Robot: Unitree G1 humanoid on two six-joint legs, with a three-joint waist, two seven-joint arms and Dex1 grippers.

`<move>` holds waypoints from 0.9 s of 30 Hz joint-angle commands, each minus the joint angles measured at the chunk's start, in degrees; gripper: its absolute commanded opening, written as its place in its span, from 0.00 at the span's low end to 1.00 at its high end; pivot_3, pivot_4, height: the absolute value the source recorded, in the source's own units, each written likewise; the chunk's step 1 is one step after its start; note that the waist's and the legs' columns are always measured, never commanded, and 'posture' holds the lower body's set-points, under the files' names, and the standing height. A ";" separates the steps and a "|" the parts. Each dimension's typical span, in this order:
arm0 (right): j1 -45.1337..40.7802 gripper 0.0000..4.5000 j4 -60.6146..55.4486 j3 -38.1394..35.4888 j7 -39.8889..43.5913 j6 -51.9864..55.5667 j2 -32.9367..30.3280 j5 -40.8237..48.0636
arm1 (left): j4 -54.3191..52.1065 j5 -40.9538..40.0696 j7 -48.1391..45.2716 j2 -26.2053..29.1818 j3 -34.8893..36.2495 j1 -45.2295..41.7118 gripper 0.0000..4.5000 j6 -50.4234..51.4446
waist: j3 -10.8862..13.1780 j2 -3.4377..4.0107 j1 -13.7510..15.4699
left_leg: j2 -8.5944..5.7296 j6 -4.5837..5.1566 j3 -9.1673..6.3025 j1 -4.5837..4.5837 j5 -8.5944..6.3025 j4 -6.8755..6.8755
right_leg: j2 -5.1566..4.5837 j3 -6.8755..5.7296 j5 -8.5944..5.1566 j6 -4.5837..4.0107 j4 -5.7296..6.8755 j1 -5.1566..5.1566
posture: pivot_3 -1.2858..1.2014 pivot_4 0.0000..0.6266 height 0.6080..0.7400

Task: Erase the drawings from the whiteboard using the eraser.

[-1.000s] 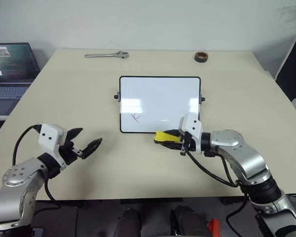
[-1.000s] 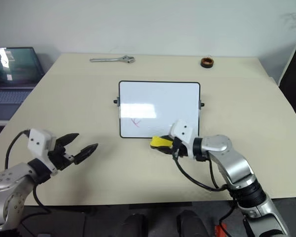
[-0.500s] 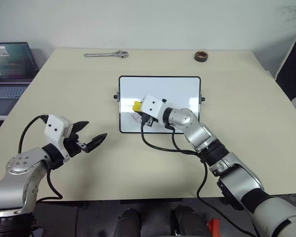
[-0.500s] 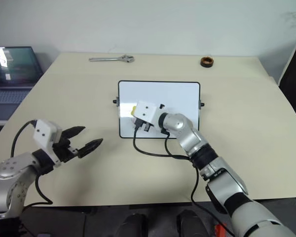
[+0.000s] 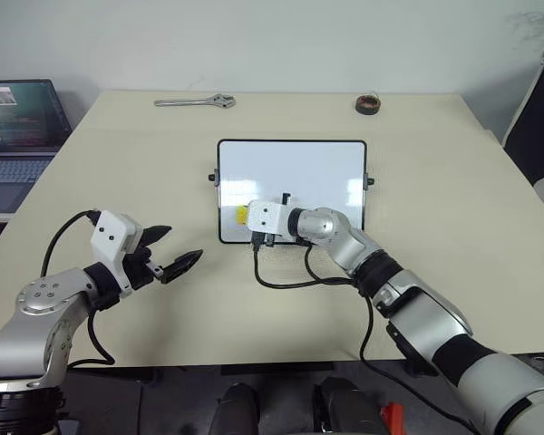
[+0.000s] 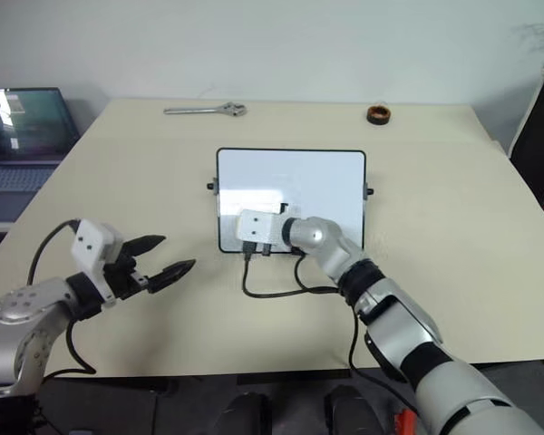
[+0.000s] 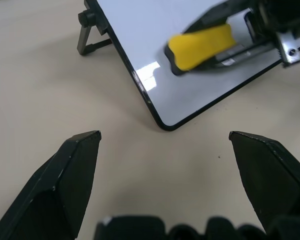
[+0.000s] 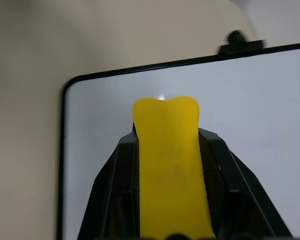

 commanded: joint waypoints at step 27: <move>0.03 0.27 1.28 -1.02 -0.88 1.47 -7.03 -5.41 | 0.46 1.12 -1.89 0.70 -1.49 -1.08 1.00 -1.53 | 0.01 0.02 0.64 | -0.03 0.01 -0.26 0.15 0.05 0.04 | -0.04 -0.18 0.01 -0.01 0.01 0.26 | 0.52 0.24 1.00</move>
